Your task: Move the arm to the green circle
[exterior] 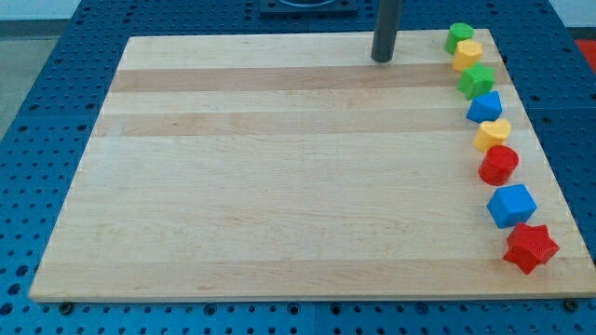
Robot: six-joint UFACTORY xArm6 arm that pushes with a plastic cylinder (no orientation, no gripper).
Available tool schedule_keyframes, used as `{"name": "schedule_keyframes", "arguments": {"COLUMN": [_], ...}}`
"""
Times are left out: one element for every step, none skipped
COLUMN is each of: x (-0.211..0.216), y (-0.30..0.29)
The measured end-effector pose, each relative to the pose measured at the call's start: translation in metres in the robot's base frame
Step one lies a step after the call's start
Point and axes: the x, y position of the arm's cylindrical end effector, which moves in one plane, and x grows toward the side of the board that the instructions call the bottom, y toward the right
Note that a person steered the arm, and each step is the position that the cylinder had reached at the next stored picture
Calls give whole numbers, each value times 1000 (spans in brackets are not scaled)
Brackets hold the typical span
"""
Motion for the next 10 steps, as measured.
{"name": "schedule_keyframes", "arguments": {"x": [-37,-38,-38,-36,-38,-37,-37,-38,-38,-38], "y": [14,15,15,23,45,56,66,75,81,90]}}
